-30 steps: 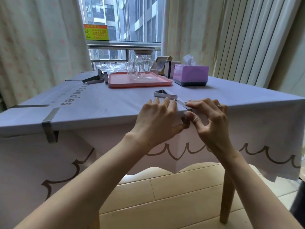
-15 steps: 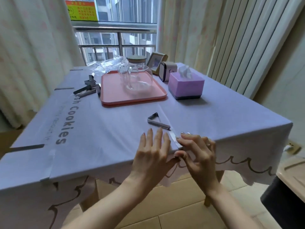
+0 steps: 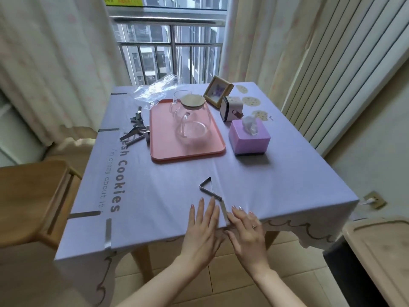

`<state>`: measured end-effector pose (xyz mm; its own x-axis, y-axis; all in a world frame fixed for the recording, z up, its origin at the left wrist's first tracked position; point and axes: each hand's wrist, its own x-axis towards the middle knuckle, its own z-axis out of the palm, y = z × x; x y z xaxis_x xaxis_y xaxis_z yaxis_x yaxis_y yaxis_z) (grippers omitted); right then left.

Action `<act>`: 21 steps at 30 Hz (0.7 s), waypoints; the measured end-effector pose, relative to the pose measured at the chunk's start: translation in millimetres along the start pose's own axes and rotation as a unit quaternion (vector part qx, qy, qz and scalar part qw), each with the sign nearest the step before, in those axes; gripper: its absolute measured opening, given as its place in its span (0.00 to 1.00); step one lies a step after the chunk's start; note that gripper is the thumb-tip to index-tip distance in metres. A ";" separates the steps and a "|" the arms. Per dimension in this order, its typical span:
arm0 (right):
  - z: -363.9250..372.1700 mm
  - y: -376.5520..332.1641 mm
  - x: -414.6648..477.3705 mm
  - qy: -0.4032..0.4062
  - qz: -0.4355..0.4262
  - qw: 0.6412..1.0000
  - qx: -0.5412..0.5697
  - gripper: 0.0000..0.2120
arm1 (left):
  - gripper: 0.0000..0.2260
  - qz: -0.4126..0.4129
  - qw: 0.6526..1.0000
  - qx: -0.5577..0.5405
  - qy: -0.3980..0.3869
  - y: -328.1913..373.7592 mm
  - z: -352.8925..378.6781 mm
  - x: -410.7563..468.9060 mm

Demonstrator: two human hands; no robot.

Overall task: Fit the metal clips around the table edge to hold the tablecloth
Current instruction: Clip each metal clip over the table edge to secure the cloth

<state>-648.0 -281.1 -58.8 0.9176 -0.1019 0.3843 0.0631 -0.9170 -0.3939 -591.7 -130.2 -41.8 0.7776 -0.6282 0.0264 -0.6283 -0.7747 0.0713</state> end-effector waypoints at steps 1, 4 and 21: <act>-6.0 -1.4 0.6 -0.034 0.001 0.999 -0.006 0.20 | 0.39 0.000 1.000 -0.001 -0.030 -0.4 -5.8 -2.3; -28.8 -5.5 11.1 -0.120 0.011 0.993 -0.014 0.25 | 0.43 -0.009 0.993 -0.005 -0.115 1.2 -27.0 -5.5; -43.0 -13.0 40.7 -0.337 0.090 0.928 -0.131 0.38 | 0.29 -0.031 0.953 -0.149 -0.263 -14.1 -71.1 18.5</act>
<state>-628.4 -289.9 -2.2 0.9466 -0.0799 -0.3123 -0.1323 -0.9797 -0.1505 -566.7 -125.8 28.6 0.6437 -0.5922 -0.4846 -0.4866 -0.8056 0.3380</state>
